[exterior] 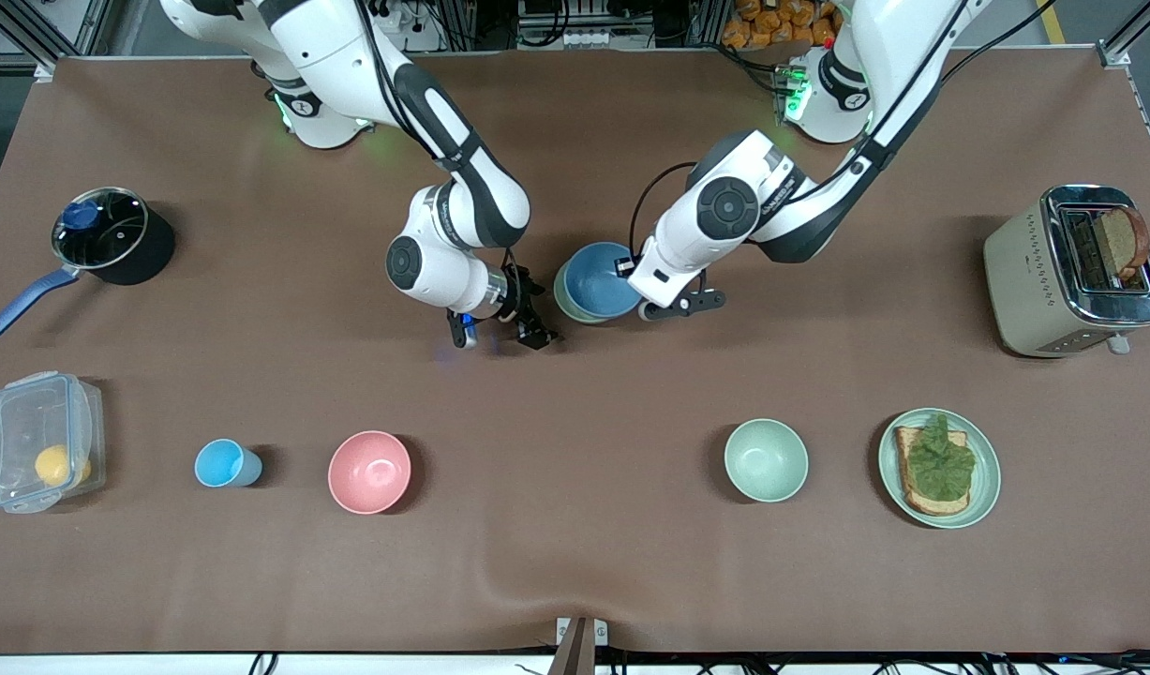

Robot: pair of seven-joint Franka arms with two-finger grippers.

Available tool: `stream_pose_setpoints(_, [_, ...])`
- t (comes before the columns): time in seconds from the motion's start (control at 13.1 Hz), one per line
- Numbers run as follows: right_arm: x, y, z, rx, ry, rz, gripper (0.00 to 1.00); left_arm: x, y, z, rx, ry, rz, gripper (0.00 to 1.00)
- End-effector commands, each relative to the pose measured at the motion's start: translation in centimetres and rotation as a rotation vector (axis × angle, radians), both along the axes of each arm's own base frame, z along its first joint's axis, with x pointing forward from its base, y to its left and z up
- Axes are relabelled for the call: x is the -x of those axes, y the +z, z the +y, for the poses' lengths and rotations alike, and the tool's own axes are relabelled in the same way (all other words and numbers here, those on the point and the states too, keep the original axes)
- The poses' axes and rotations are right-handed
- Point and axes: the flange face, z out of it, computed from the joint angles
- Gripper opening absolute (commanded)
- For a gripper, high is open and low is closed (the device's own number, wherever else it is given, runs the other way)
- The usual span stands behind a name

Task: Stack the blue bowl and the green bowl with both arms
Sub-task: 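Carry the blue bowl over the green bowl while the right gripper holds it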

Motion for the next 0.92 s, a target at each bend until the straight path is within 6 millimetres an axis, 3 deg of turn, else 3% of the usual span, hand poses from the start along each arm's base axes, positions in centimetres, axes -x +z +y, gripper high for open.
stream_pose_setpoints(0.0, [0.0,0.0,-0.2,-0.021,-0.001,0.01,1.0,0.1,-1.0,-0.5,0.02,0.021,0.012,0.0])
stream_pose_setpoints(0.31, [0.0,-0.1,-0.2,-0.02,0.0,0.01,1.0,0.6,-2.1,-1.4,0.035,0.009,0.011,0.0])
stream_pose_setpoints(0.84, [0.0,-0.1,-0.2,-0.02,0.0,0.01,1.0,0.5,-4.0,-1.4,0.039,0.0,0.017,0.0])
